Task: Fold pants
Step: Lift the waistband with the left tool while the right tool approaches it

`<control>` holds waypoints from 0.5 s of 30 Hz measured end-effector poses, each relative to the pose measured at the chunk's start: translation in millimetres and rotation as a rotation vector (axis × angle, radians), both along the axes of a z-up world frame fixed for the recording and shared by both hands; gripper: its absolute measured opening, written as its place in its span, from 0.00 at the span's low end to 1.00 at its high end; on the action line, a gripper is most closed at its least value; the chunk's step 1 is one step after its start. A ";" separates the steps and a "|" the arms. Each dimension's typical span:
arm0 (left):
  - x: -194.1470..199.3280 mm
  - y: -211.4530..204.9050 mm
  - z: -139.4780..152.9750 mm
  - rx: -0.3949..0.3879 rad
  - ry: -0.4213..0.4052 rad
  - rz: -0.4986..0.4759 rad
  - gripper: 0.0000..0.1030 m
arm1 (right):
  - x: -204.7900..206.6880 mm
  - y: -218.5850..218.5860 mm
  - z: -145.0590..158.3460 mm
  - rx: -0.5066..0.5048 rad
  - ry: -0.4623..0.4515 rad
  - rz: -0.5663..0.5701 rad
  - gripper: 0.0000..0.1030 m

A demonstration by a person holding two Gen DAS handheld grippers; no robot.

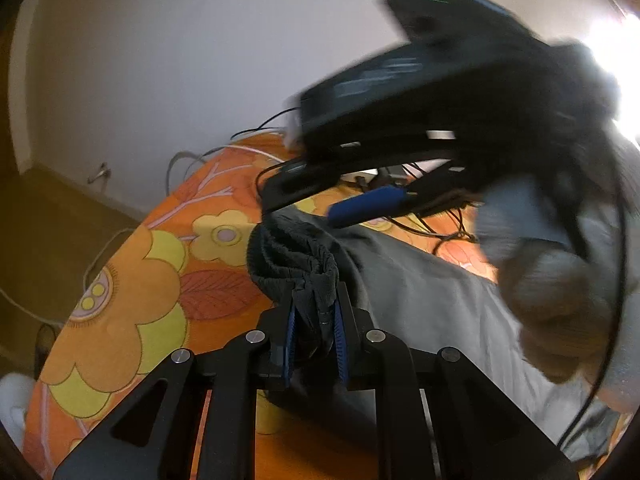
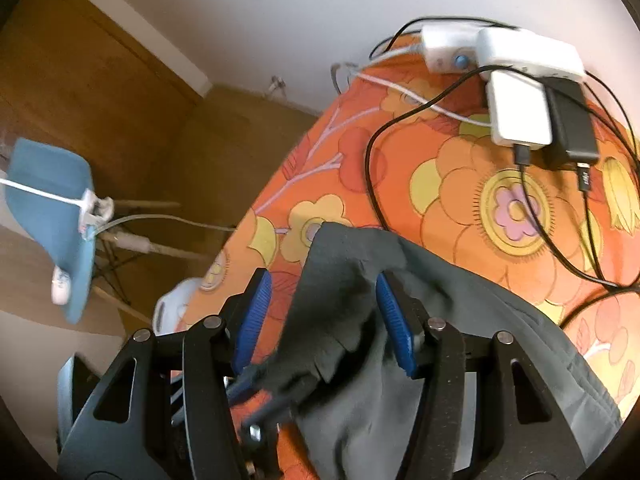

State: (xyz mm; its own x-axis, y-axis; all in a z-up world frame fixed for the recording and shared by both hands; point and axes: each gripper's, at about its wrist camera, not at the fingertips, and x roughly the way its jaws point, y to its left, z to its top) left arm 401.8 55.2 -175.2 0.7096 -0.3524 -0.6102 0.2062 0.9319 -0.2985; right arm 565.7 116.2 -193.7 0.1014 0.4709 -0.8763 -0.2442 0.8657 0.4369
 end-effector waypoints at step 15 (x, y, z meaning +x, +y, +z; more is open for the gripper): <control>-0.3 -5.3 0.1 0.003 -0.003 -0.034 0.13 | 7.8 20.5 -34.2 -0.123 0.030 0.025 0.29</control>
